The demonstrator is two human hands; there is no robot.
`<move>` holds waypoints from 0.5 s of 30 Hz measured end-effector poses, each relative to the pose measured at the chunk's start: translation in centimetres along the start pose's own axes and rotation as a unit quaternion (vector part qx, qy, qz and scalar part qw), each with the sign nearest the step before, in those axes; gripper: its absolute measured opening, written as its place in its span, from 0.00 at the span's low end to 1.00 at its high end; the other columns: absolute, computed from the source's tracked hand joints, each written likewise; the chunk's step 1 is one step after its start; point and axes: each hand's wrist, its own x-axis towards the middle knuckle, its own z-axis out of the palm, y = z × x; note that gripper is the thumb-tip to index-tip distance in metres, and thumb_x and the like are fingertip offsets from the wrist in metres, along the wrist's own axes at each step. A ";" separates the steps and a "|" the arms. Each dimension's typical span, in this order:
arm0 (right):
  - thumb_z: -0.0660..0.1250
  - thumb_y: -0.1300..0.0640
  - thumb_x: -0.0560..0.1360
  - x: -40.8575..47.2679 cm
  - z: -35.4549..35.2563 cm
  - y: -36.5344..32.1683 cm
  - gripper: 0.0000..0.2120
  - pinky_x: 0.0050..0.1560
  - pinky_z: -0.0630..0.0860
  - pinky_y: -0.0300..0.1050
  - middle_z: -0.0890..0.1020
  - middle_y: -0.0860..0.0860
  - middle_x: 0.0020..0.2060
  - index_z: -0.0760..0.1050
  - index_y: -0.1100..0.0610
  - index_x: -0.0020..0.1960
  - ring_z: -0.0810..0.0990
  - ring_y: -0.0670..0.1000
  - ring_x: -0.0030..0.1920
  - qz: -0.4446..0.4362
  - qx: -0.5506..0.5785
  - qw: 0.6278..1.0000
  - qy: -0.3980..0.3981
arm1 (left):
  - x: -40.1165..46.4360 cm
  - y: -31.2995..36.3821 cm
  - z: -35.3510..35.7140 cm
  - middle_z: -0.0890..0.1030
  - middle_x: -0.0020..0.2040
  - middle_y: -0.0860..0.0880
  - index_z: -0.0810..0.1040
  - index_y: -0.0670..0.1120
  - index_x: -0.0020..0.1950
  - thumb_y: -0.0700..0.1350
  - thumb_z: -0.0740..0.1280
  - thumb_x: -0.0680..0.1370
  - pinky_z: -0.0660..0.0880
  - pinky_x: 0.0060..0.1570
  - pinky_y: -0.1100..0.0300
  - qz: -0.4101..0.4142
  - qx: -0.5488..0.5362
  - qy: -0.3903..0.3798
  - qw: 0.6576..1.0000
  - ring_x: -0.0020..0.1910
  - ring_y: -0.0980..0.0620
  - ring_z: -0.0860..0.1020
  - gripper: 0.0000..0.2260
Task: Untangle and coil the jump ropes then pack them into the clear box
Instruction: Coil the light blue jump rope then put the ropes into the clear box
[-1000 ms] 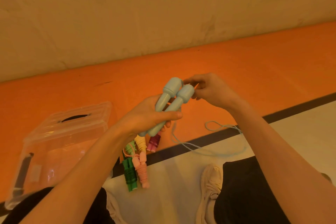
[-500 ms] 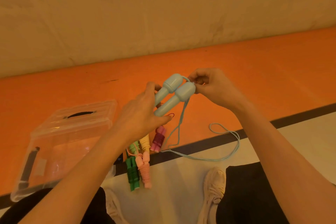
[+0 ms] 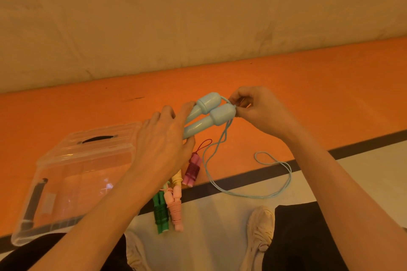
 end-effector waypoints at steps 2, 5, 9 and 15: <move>0.69 0.66 0.72 -0.1 -0.1 -0.2 0.10 0.33 0.70 0.40 0.80 0.48 0.33 0.76 0.51 0.41 0.75 0.43 0.31 0.009 0.011 1.000 0.004 | -0.1 0.2 -0.1 0.74 0.44 0.46 0.68 0.49 0.68 0.53 0.58 0.71 0.70 0.37 0.52 -0.006 0.016 -0.006 1.000 0.41 0.42 0.73 0.25; 0.68 0.67 0.72 -0.2 -0.3 -0.4 0.10 0.33 0.70 0.42 0.79 0.45 0.31 0.76 0.51 0.41 0.80 0.49 0.34 0.016 0.020 1.000 0.002 | -0.4 0.8 -0.2 0.76 0.44 0.45 0.73 0.43 0.57 0.50 0.60 0.74 0.64 0.36 0.55 -0.009 -0.020 0.003 1.000 0.42 0.43 0.73 0.16; 0.68 0.66 0.73 -0.2 -0.3 -0.5 0.13 0.34 0.72 0.42 0.80 0.46 0.31 0.75 0.49 0.40 0.79 0.44 0.33 0.012 0.017 1.000 0.003 | -0.4 1.0 -0.7 0.69 0.44 0.51 0.66 0.47 0.53 0.50 0.62 0.79 0.60 0.32 0.54 -0.027 -0.082 -0.033 0.996 0.38 0.46 0.71 0.09; 0.68 0.67 0.73 -0.1 -0.4 -0.4 0.12 0.36 0.72 0.38 0.79 0.46 0.35 0.77 0.51 0.43 0.76 0.43 0.32 0.000 0.053 0.999 0.004 | -0.6 1.0 -1.2 0.69 0.35 0.55 0.65 0.49 0.50 0.67 0.60 0.73 0.61 0.28 0.56 -0.054 -0.183 -0.094 0.977 0.32 0.52 0.71 0.21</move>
